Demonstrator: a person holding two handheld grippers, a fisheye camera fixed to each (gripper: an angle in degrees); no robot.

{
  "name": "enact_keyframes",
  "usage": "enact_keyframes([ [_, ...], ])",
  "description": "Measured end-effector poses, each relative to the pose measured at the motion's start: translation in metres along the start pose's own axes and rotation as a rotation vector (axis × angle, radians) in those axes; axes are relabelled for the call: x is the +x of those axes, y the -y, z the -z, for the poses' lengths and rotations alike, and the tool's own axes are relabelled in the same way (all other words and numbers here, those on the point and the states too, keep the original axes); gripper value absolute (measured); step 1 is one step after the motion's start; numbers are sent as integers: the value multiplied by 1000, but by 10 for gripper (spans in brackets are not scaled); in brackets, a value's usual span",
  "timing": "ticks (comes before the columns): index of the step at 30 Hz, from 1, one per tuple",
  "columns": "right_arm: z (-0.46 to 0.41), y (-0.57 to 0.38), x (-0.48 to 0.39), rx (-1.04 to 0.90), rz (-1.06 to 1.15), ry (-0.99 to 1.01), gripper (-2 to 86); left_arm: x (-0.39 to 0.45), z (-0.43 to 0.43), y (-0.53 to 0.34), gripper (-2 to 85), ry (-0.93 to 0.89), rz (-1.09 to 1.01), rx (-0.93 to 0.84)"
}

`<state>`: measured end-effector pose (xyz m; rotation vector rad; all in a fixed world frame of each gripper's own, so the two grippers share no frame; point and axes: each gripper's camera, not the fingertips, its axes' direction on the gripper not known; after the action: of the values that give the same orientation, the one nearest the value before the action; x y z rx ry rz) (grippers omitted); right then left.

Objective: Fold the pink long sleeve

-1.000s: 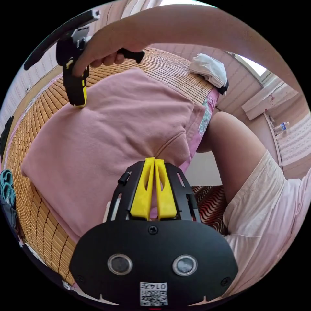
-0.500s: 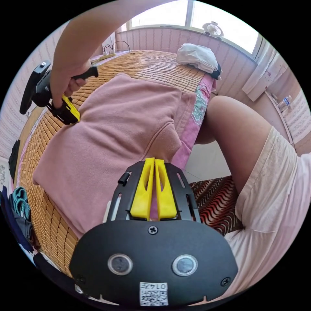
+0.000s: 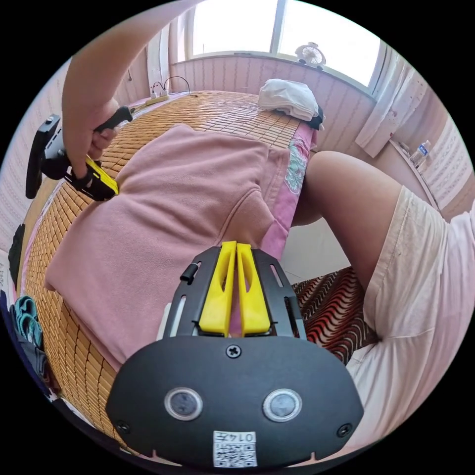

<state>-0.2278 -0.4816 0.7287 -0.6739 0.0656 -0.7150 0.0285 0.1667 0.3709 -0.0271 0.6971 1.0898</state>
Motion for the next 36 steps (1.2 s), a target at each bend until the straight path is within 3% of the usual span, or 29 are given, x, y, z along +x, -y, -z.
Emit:
enact_keyframes([
  [8, -7, -17, -3, -75, 11, -63, -5, -9, -17, -5, -10, -184, 76, -30],
  [15, -14, -63, 8, -49, 31, -35, -6, 7, -8, -22, -10, -132, 17, 31],
  [18, -17, -112, 28, 106, -5, 71, -5, 18, -3, -25, -10, -230, -85, 16],
  [22, -28, -231, 57, 505, -176, 298, -5, 44, 5, -31, -9, -411, -235, 83],
  [25, -58, -342, 54, 673, -276, 392, -2, 56, 9, -28, -5, -339, -228, 104],
  [30, -132, -494, 45, 499, -566, 279, 47, 59, 25, -16, 52, -268, -141, 235],
  [32, -161, -551, 41, 454, -635, 349, 99, 55, 29, -11, 83, -243, -83, 294],
  [36, -203, -600, 42, 405, -693, 519, 102, 60, 28, 7, 124, -129, -51, 331],
])
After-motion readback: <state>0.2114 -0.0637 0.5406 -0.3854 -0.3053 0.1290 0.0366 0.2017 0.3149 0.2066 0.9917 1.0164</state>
